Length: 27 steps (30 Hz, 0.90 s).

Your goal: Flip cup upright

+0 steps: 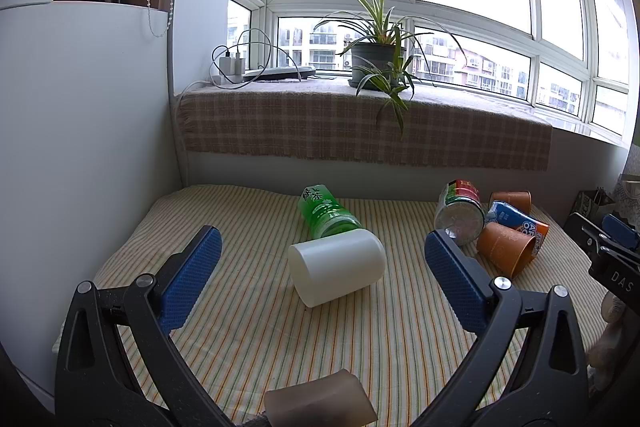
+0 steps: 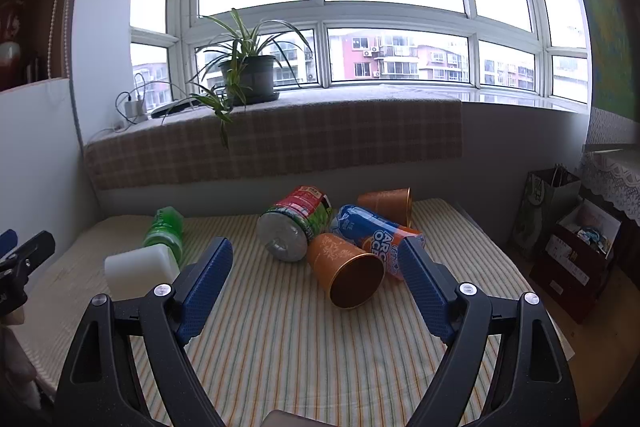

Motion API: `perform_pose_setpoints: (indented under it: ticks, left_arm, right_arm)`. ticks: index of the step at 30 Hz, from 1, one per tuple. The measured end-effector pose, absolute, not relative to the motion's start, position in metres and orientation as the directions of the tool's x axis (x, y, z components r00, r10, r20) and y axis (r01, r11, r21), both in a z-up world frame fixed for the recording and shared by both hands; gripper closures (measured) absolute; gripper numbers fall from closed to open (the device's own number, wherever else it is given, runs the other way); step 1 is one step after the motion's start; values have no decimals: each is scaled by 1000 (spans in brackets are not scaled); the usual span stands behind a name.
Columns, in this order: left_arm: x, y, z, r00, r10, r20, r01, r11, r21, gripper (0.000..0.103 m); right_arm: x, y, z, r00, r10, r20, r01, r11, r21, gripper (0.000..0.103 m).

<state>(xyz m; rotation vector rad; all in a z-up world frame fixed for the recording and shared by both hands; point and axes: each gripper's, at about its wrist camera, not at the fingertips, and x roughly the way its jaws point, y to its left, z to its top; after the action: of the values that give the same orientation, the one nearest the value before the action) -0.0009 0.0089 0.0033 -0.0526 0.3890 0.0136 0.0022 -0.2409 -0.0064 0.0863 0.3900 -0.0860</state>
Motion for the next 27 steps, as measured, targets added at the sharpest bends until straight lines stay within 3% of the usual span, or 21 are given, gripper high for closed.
perform_pose_setpoints:
  ticks: [27]
  left_arm:
    - [-2,2,8,928,4,-374,-19,999,-37,0]
  right_arm:
    - [2,-245,-9,920,-64,-386,101,992,76,18]
